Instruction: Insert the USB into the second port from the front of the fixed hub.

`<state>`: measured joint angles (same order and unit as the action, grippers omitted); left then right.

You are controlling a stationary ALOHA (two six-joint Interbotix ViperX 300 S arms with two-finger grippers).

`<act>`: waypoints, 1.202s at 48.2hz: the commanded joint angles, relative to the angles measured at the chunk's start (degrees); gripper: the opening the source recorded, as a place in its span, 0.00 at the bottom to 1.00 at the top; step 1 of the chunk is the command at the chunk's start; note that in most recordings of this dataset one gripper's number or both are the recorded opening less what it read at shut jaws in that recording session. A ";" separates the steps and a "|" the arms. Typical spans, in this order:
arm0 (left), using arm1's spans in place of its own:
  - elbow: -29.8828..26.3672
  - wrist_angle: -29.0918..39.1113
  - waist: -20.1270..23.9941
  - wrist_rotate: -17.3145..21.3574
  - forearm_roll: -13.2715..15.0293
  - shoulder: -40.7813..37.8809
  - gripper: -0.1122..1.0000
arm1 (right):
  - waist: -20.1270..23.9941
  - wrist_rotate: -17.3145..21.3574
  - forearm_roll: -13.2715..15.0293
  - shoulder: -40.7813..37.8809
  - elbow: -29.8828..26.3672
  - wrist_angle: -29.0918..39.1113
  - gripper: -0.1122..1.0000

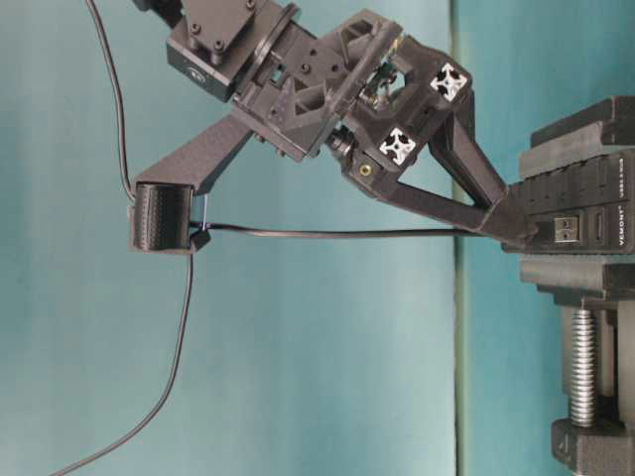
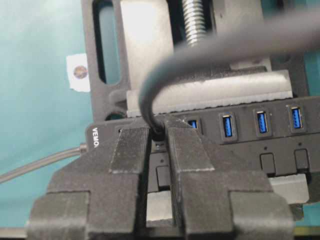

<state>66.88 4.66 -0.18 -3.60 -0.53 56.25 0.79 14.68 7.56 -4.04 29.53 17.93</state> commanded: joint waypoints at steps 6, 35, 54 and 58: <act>-0.88 -0.26 -0.09 -0.18 -0.09 -0.26 0.10 | 0.26 0.62 -0.09 0.26 -0.44 0.00 0.15; -0.53 -0.26 -0.09 -0.26 -0.09 -0.26 0.10 | 0.62 0.53 0.00 -0.18 -0.26 0.53 0.15; -0.53 -0.26 -0.09 -0.26 -0.09 -0.26 0.10 | 0.62 0.53 -0.09 -1.49 0.44 2.37 0.15; -0.44 -0.26 -0.09 -0.26 -0.09 -0.26 0.10 | 0.62 0.44 -0.09 -1.67 0.62 2.29 0.15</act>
<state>67.06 4.66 -0.18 -3.78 -0.53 56.25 1.05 14.59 7.65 -5.63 29.88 19.69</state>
